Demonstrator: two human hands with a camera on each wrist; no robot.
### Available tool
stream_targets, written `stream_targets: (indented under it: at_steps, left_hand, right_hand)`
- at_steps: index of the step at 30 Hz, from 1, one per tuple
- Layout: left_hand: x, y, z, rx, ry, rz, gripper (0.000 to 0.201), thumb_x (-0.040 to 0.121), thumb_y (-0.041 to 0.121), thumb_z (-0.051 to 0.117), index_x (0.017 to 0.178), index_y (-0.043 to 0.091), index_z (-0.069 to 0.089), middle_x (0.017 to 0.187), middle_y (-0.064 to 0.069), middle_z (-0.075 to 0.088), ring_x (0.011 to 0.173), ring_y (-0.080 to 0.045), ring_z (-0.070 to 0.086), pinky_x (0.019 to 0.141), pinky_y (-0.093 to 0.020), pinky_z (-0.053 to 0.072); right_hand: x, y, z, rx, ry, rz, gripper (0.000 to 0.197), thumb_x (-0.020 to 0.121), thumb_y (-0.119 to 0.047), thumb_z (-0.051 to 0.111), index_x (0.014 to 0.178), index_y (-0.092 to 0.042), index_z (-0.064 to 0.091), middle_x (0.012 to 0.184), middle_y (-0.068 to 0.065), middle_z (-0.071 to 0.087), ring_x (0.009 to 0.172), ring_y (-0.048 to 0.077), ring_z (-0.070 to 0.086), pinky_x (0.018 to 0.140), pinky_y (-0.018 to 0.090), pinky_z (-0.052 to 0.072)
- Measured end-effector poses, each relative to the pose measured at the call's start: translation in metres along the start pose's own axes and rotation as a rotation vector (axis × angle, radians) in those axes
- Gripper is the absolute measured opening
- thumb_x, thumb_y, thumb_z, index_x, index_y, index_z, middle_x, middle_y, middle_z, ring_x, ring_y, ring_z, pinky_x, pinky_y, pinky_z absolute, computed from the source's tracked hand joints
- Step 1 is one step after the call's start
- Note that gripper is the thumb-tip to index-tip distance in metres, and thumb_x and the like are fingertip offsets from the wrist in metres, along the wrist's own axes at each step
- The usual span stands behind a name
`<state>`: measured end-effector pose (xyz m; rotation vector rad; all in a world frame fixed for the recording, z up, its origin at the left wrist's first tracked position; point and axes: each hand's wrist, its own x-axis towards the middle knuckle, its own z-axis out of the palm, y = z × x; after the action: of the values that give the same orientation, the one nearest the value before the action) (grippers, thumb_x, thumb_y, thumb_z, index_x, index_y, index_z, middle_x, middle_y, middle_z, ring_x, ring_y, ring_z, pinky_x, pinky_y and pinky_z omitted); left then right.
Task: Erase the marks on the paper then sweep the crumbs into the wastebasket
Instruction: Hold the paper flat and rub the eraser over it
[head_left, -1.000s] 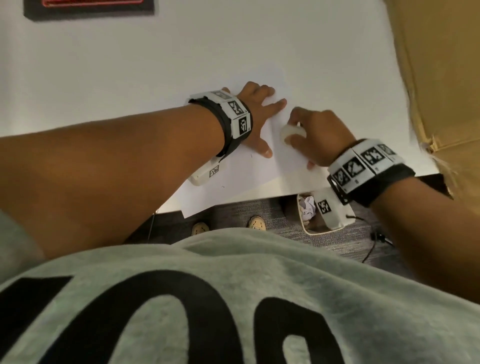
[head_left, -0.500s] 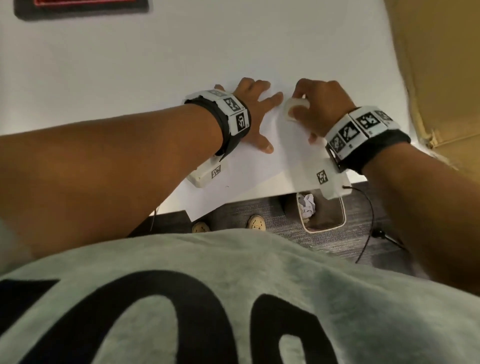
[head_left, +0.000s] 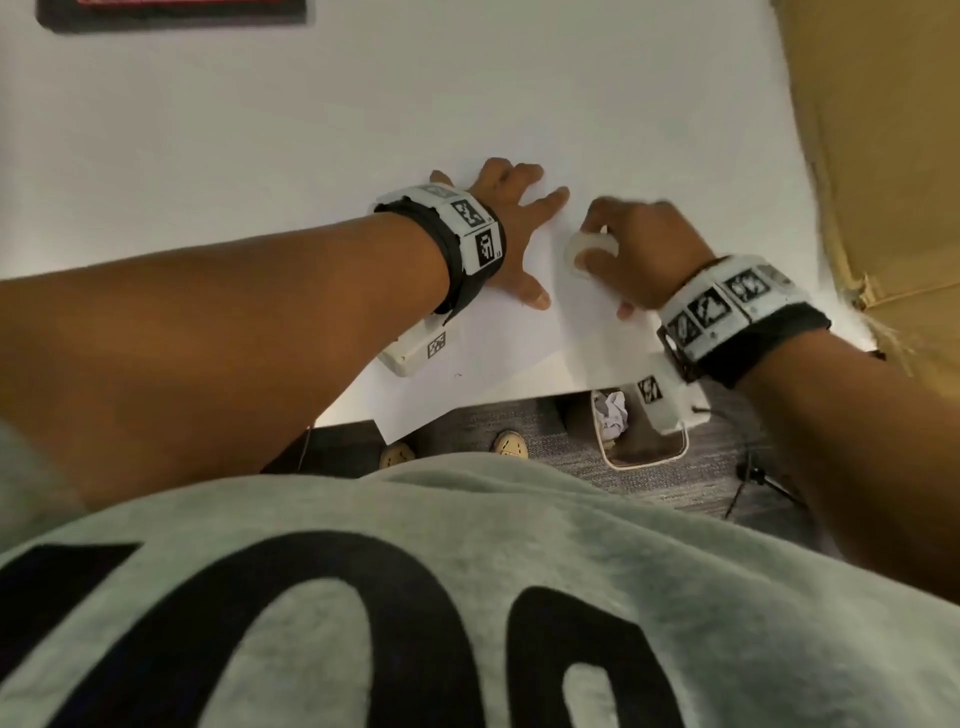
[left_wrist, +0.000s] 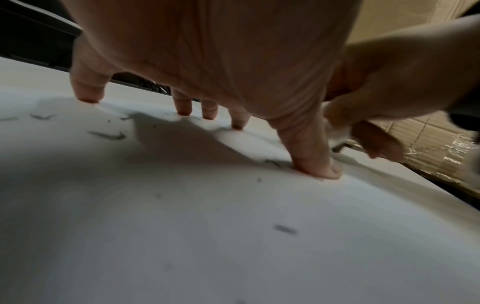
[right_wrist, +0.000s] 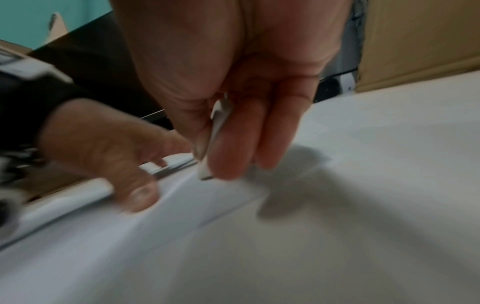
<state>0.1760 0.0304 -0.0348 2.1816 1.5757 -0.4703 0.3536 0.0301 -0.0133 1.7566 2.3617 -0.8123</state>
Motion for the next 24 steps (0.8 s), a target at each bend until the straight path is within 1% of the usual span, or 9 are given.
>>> stream_targets:
  at_steps: [2,3,6,8,12,14,17,21,24]
  left_hand:
    - [-0.001,0.002,0.000,0.012,0.009,-0.005,0.110,0.065,0.077,0.059,0.148,0.040,-0.003,0.157,0.007,-0.004,0.143,-0.024,-0.003,0.099,-0.069,0.022]
    - [-0.001,0.002,0.000,0.014,0.011,-0.005,0.110,0.065,0.077,0.059,0.148,0.040,-0.003,0.157,0.007,-0.004,0.143,-0.024,-0.003,0.099,-0.069,0.022]
    - [-0.001,0.001,0.000,0.007,0.015,0.000,0.111,0.064,0.078,0.059,0.148,0.039,-0.003,0.157,0.007,-0.003,0.142,-0.023,-0.002,0.099,-0.069,0.021]
    - [-0.001,0.000,0.000,0.000,0.017,0.001,0.111,0.063,0.078,0.059,0.148,0.039,-0.002,0.157,0.008,-0.003,0.143,-0.023,-0.003,0.099,-0.069,0.021]
    - [-0.001,0.002,0.000,-0.005,0.013,-0.003,0.111,0.063,0.077,0.060,0.147,0.040,-0.003,0.157,0.007,-0.003,0.142,-0.023,-0.003,0.099,-0.069,0.020]
    - [-0.001,0.002,0.000,-0.002,0.012,-0.007,0.112,0.063,0.077,0.060,0.148,0.040,-0.003,0.157,0.007,-0.003,0.142,-0.023,-0.003,0.099,-0.069,0.020]
    - [-0.001,0.001,0.001,-0.009,0.017,-0.012,0.113,0.062,0.078,0.060,0.148,0.040,-0.003,0.157,0.008,-0.003,0.143,-0.022,-0.003,0.099,-0.070,0.020]
    - [-0.001,0.002,0.000,-0.018,0.002,-0.013,0.112,0.063,0.077,0.061,0.147,0.040,-0.003,0.157,0.009,-0.005,0.143,-0.023,-0.005,0.100,-0.071,0.018]
    - [0.000,0.001,0.000,-0.010,0.006,-0.012,0.114,0.061,0.079,0.060,0.147,0.040,-0.003,0.157,0.009,-0.004,0.143,-0.023,-0.004,0.099,-0.071,0.019]
  right_hand:
    - [0.013,-0.001,-0.011,0.039,0.092,0.025,0.008,0.090,-0.023,0.057,0.097,-0.020,0.055,0.079,0.010,0.066,0.043,0.024,0.065,0.043,0.027,0.050]
    - [0.015,0.000,-0.012,0.043,0.107,0.022,0.007,0.091,-0.023,0.057,0.097,-0.020,0.055,0.080,0.011,0.066,0.042,0.022,0.065,0.043,0.027,0.050]
    - [-0.002,0.001,0.002,0.019,0.014,-0.018,0.006,0.092,-0.025,0.055,0.096,-0.023,0.051,0.081,0.010,0.065,0.038,0.018,0.062,0.040,0.027,0.048]
    - [-0.004,0.000,0.005,0.010,-0.022,-0.028,0.006,0.092,-0.025,0.055,0.096,-0.023,0.052,0.081,0.009,0.066,0.040,0.019,0.064,0.041,0.027,0.048]
    - [0.018,-0.003,-0.012,0.059,0.103,0.042,0.008,0.090,-0.023,0.056,0.097,-0.020,0.056,0.084,0.012,0.067,0.045,0.025,0.066,0.039,0.025,0.047]
    - [0.006,-0.001,-0.004,0.055,0.057,0.026,0.008,0.092,-0.023,0.056,0.099,-0.019,0.056,0.086,0.013,0.066,0.043,0.024,0.065,0.037,0.026,0.046]
    - [-0.009,-0.002,0.007,0.051,-0.035,-0.003,0.009,0.092,-0.024,0.056,0.099,-0.020,0.056,0.080,0.007,0.066,0.039,0.018,0.064,0.041,0.025,0.047]
    - [0.013,-0.003,-0.006,0.074,0.090,0.046,0.010,0.089,-0.024,0.056,0.099,-0.019,0.057,0.082,0.011,0.066,0.042,0.024,0.065,0.039,0.026,0.047]
    - [-0.003,-0.006,0.007,0.067,-0.001,0.013,0.007,0.091,-0.024,0.056,0.098,-0.023,0.052,0.079,0.009,0.064,0.038,0.020,0.063,0.037,0.025,0.045]
